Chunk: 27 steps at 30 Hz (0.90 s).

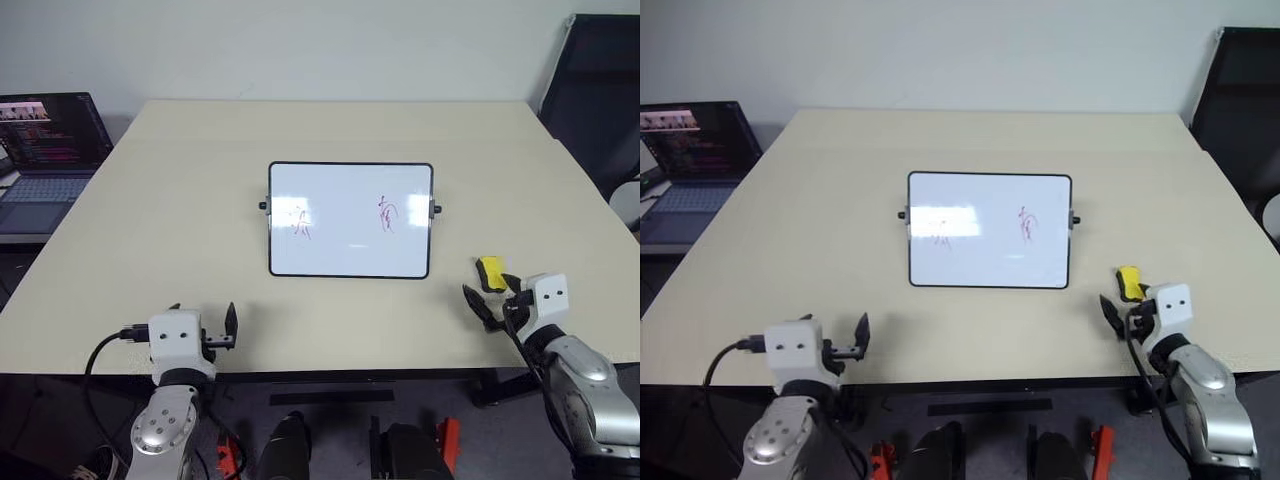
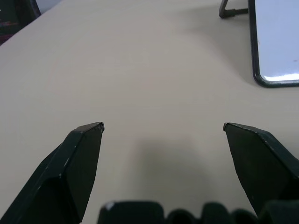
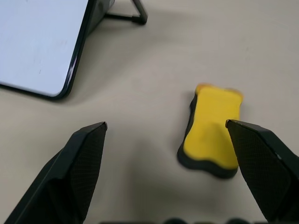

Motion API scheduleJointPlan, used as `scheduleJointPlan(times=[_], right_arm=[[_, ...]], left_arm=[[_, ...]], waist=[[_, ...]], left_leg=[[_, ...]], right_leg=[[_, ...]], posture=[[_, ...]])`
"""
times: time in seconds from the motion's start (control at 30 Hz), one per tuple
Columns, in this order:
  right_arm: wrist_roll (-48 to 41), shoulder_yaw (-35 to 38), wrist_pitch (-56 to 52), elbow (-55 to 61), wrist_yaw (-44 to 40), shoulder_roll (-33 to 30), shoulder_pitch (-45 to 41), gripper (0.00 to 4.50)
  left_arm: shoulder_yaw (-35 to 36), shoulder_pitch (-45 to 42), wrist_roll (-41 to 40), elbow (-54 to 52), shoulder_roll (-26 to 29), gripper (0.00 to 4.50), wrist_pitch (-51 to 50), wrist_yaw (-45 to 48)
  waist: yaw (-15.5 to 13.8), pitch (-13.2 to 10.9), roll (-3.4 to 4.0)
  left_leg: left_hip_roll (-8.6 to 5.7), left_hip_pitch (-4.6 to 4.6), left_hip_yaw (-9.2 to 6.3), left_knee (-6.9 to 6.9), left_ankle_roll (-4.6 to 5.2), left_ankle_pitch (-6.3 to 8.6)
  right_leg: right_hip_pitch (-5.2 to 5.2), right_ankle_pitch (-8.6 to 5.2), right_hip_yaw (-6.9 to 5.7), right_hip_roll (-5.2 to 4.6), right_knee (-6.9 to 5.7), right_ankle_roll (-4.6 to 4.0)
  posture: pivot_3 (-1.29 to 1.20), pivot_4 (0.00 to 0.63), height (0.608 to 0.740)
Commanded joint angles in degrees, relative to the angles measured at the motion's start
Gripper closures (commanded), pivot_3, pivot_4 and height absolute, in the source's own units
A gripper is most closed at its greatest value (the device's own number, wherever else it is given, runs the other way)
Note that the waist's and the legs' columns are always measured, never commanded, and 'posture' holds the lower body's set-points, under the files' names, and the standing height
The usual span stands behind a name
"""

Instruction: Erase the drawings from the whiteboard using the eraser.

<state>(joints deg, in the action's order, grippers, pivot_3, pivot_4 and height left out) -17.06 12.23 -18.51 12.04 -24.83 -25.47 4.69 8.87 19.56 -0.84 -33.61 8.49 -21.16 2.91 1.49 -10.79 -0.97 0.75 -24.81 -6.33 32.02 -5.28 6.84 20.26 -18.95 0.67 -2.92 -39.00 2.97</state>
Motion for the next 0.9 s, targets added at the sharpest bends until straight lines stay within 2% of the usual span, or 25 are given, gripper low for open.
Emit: scheduleJointPlan(times=[0.03, 0.2, 0.27, 0.5, 0.63, 0.77, 0.9], right_arm=[[-0.2, 0.1, -0.6, 2.2, 0.0, -0.1, 0.4, 0.05], [-0.1, -0.3, -1.3, 4.8, 0.6, 0.3, 0.9, 0.05], [-2.2, 0.0, -3.9, 7.3, -0.4, -0.2, 1.8, 0.05], [-6.8, 3.0, -10.9, 12.7, 0.5, -0.8, 0.2, 0.05], [-8.4, 4.6, -14.5, 14.3, 4.9, 0.7, -3.5, 0.05], [-7.5, 5.4, -23.1, 13.7, 11.0, 0.0, -8.7, 0.05], [-9.6, 6.3, -34.5, 13.7, 15.5, 0.8, -14.3, 0.05]], left_arm=[[-0.1, -0.8, 0.9, -0.2, 0.4, 0.00, 2.2, 0.0], [0.7, -1.7, 0.6, 1.4, 0.8, 0.00, 3.1, 0.4], [-0.5, -2.2, -1.3, 2.3, 2.7, 0.00, 3.7, 4.7], [-0.3, -4.6, -12.5, 4.1, 14.2, 0.00, 1.2, 23.4], [2.8, -8.9, -21.2, 5.0, 24.6, 0.00, -3.5, 35.4], [1.5, -19.1, -26.4, 8.1, 34.0, 0.00, -8.0, 45.4], [-1.3, -28.5, -28.8, 11.4, 38.6, 0.00, -9.3, 52.7]], waist=[[0.0, 0.0, -0.01], [0.0, 0.0, -0.03], [0.0, 0.0, -0.03], [0.0, 0.0, -0.03], [0.0, 0.0, -0.03], [0.0, 0.0, -0.05], [0.0, 0.0, -0.05]], left_leg=[[0.00, 0.00, 0.00, 0.03, 0.00, 0.00], [0.00, 0.01, 0.02, 0.05, 0.01, 0.01], [0.00, -0.01, 0.03, 0.03, 0.01, 0.01], [0.01, -0.01, 0.04, -0.02, 0.02, 0.02], [0.04, 0.00, 0.02, -0.02, 0.02, 0.01], [0.04, -0.01, 0.02, -0.04, 0.02, 0.01], [0.02, -0.06, 0.05, -0.06, 0.04, 0.00]], right_leg=[[-0.01, 0.00, 0.00, 0.00, 0.00, 0.00], [-0.01, 0.02, 0.01, -0.03, 0.00, -0.01], [0.00, 0.01, 0.00, -0.02, 0.02, -0.01], [0.03, -0.02, -0.02, -0.02, 0.01, -0.06], [0.05, 0.01, -0.04, -0.02, -0.01, -0.10], [0.07, 0.00, -0.05, -0.02, 0.00, -0.11], [0.08, 0.01, -0.03, -0.02, 0.05, -0.09]], posture=[[0.00, 0.150, 0.740], [0.00, 0.150, 0.740], [0.00, 0.150, 0.740], [0.00, 0.150, 0.740], [0.00, 0.150, 0.740], [0.00, 0.150, 0.740], [0.00, 0.150, 0.740]])
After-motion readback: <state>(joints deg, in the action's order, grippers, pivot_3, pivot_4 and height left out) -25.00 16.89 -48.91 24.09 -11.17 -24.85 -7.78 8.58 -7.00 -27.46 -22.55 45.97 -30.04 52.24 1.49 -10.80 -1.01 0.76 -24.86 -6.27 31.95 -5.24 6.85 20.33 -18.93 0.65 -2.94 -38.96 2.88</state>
